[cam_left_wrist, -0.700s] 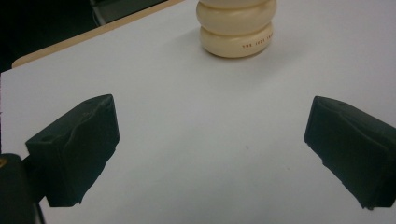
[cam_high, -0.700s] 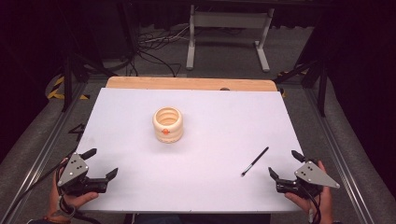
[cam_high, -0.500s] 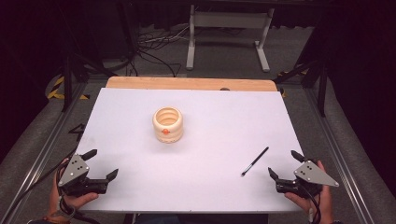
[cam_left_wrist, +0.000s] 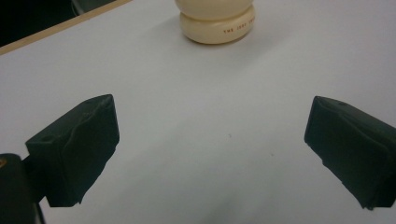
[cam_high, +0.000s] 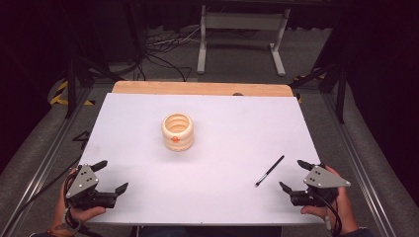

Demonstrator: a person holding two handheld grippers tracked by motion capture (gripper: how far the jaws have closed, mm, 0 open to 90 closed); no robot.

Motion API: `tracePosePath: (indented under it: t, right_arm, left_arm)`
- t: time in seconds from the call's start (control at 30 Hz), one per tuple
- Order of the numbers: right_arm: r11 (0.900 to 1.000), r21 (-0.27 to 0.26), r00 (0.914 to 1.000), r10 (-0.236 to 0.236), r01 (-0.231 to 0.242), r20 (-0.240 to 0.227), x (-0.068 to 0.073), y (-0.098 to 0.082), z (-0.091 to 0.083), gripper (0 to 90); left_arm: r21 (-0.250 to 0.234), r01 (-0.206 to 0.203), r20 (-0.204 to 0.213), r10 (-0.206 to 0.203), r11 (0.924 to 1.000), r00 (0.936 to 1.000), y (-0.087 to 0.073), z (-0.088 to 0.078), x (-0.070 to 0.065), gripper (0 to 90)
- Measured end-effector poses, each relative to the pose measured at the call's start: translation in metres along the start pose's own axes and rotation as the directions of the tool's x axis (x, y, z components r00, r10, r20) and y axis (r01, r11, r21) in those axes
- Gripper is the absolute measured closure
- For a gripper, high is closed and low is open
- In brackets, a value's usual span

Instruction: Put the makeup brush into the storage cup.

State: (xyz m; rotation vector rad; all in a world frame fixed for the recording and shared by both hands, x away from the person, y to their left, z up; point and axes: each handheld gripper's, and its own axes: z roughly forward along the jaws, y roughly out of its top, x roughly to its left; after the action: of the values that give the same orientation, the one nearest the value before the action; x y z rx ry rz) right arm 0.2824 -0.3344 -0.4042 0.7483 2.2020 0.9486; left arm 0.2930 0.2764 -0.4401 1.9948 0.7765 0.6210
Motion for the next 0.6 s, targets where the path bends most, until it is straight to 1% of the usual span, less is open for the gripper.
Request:
tracePosePath:
  t: [0.03, 0.07, 0.1, 0.13, 0.17, 0.2, 0.23, 0.27, 0.3, 0.33, 0.37, 0.4, 0.43, 0.5, 0.53, 0.57, 0.6]
  right_arm:
    - [1.000, 0.022, 0.9997, -0.017, 0.017, -0.015, 0.000, 0.003, 0.002, 14.1]
    - [0.998, 0.039, 0.9984, -0.049, 0.050, -0.028, 0.000, 0.007, 0.003, 17.0]
    - [0.994, 0.062, 0.9952, -0.083, 0.086, -0.051, -0.001, 0.011, 0.005, 19.0]
    - [0.990, 0.083, 0.9918, -0.110, 0.115, -0.065, -0.001, 0.015, 0.007, 19.8]
    - [0.990, 0.083, 0.9918, -0.110, 0.115, -0.065, -0.001, 0.015, 0.007, 19.8]
    - [0.981, 0.108, 0.9853, -0.151, 0.159, -0.081, 0.000, 0.021, 0.009, 21.7]
    - [0.973, 0.128, 0.9778, -0.179, 0.193, -0.108, 0.000, 0.025, 0.011, 23.2]
    - [0.964, 0.149, 0.9714, -0.202, 0.220, -0.124, 0.000, 0.029, 0.012, 23.3]
    - [0.950, 0.173, 0.9612, -0.240, 0.262, -0.136, 0.000, 0.034, 0.015, 23.5]
    - [0.937, 0.185, 0.9507, -0.271, 0.297, -0.150, 0.000, 0.038, 0.017, 24.3]
    - [0.926, 0.195, 0.9410, -0.292, 0.323, -0.171, -0.001, 0.043, 0.018, 25.2]
    - [0.918, 0.199, 0.9331, -0.309, 0.343, -0.184, -0.002, 0.047, 0.020, 26.3]
    - [0.907, 0.209, 0.9239, -0.327, 0.366, -0.198, -0.003, 0.050, 0.022, 28.4]
    - [0.890, 0.224, 0.9095, -0.348, 0.397, -0.228, -0.004, 0.055, 0.027, 30.7]
    - [0.878, 0.236, 0.8999, -0.360, 0.416, -0.245, -0.004, 0.057, 0.031, 31.9]
    - [0.851, 0.265, 0.8826, -0.387, 0.453, -0.267, -0.003, 0.060, 0.035, 34.5]
    - [0.851, 0.265, 0.8826, -0.387, 0.453, -0.267, -0.003, 0.060, 0.035, 34.5]
  left_arm:
    - [0.006, -0.006, -0.001, 0.006, 1.0000, 1.0000, 0.000, 0.001, 0.000, 3.9]
    - [0.006, -0.006, -0.001, 0.006, 1.0000, 1.0000, 0.000, 0.001, 0.000, 3.9]
    - [0.009, -0.005, 0.003, 0.005, 0.9999, 1.0000, 0.000, 0.002, -0.001, 3.9]
    - [0.010, -0.009, 0.003, 0.009, 0.9999, 1.0000, 0.000, 0.002, -0.001, 3.9]
    - [0.010, -0.009, 0.003, 0.009, 0.9999, 1.0000, 0.000, 0.002, -0.001, 3.9]
    - [0.011, -0.011, 0.002, 0.011, 0.9999, 0.9999, 0.000, 0.001, -0.001, 3.9]
    - [0.010, -0.008, 0.003, 0.008, 0.9999, 1.0000, 0.000, 0.001, -0.001, 3.9]
    - [0.011, -0.006, 0.002, 0.006, 0.9999, 1.0000, 0.000, 0.002, -0.001, 3.9]
    - [0.013, -0.003, 0.005, 0.003, 0.9999, 1.0000, 0.000, 0.002, -0.001, 3.9]
    - [0.016, -0.003, 0.006, 0.003, 0.9999, 1.0000, -0.001, 0.002, -0.001, 3.9]
    - [0.019, -0.004, 0.005, 0.004, 0.9998, 1.0000, -0.001, 0.003, -0.001, 3.9]
    - [0.019, -0.003, 0.007, 0.003, 0.9998, 1.0000, 0.000, 0.003, -0.002, 3.9]
    - [0.019, -0.002, 0.011, 0.001, 0.9998, 0.9999, 0.000, 0.004, -0.002, 3.9]
    - [0.022, 0.000, 0.018, -0.001, 0.9998, 0.9998, 0.000, 0.005, -0.002, 3.9]
    - [0.022, 0.000, 0.018, -0.001, 0.9998, 0.9998, 0.000, 0.005, -0.002, 3.9]
    - [0.024, -0.004, 0.021, 0.003, 0.9997, 0.9998, 0.000, 0.005, -0.003, 3.9]
    - [0.028, -0.006, 0.024, 0.005, 0.9996, 0.9997, 0.000, 0.005, -0.003, 3.9]
